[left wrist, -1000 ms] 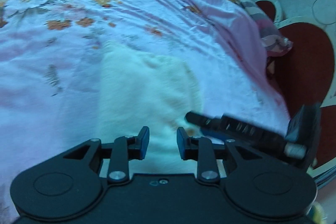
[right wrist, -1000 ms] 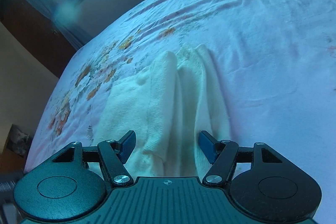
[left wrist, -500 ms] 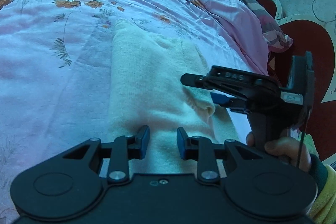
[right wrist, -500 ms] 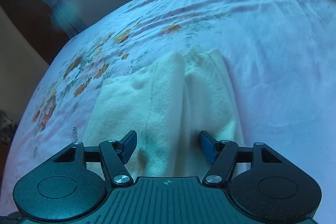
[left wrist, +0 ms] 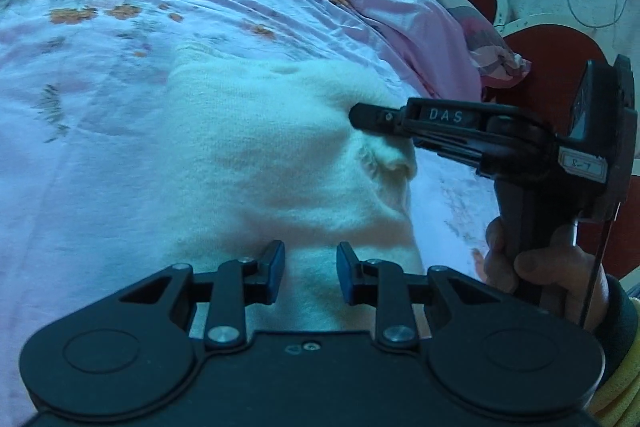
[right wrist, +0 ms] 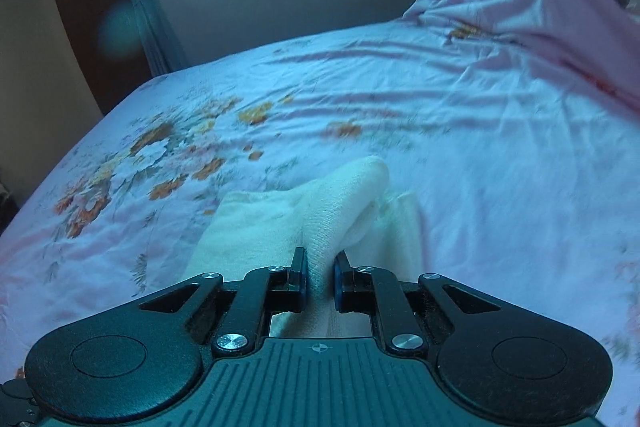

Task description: Fold small clothes

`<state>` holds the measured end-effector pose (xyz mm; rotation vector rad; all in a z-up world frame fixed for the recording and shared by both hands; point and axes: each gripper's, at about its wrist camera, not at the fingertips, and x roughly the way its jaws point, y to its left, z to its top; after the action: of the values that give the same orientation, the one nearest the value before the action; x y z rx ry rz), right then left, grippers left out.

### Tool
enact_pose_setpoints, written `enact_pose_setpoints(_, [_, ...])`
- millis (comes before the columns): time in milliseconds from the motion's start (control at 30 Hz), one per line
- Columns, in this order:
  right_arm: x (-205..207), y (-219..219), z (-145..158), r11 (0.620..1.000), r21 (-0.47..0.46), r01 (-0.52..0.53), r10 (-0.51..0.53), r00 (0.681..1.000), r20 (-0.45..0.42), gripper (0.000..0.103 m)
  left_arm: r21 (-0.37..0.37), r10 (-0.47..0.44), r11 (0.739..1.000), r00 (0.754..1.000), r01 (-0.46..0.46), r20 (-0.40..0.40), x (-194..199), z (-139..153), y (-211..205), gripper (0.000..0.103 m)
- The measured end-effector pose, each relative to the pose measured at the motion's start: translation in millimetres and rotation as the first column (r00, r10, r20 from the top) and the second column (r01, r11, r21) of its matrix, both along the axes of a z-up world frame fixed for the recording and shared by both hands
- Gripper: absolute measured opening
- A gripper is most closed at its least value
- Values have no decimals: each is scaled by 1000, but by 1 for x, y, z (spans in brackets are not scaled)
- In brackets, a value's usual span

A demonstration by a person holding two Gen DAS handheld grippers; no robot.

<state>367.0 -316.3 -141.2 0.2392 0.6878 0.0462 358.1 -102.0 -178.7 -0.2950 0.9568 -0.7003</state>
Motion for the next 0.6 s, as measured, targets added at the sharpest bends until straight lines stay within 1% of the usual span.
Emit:
enact_pose_setpoints(67, [-1,-12,-1,1000,-13,20,-20,1000,-3,11,4,-20,1000,1000,20,5,-3,-2,-11,25])
enact_pose_setpoints(100, [3,-16,-7,999,-21,28,-29,999,-33,12,21,-32,999,999,32,5,-4,-5,-17,25])
enact_pose_setpoints(167, [11,-25,-30,1000,8,27,-25,988,-155,12,54,-38,998,999,39,-17,-3,-15,-22,25])
enact_pose_setpoints(200, [8,-29,-37,999,8,39,-37,982,-184,13,50,-38,998,999,39,-20,-3,-18,-20,26])
enact_pose_setpoints(267, [-8,-34,-31,998,31,62,-56,986,-157,23,40,-32,999,999,33,-27,-4,-15,-14,26])
enact_pose_setpoints(300, [-19,-37,-25,996,49,73,-66,988,-138,36,34,-25,999,999,26,-26,-5,-11,-9,26])
enact_pose_setpoints(333, [-32,-39,-19,994,75,84,-74,990,-120,52,36,-16,999,1000,17,-16,-6,-7,-5,26])
enact_pose_setpoints(367, [-45,-38,-14,992,94,83,-73,991,-112,55,39,-7,999,1000,7,-1,-8,-3,-2,26])
enact_pose_setpoints(433, [-67,-31,-8,992,108,68,-57,993,-106,55,38,11,999,1000,-12,13,-8,2,4,26])
enact_pose_setpoints(533, [-93,-15,-17,994,84,66,-51,984,-168,55,71,33,997,999,-36,34,-10,3,8,28])
enact_pose_setpoints(567, [-102,-11,-23,995,83,59,-43,982,-184,52,72,37,997,999,-39,30,-11,1,8,28])
enact_pose_setpoints(600, [-108,-7,-28,996,73,51,-35,978,-204,38,77,34,996,999,-36,27,-12,-1,7,28])
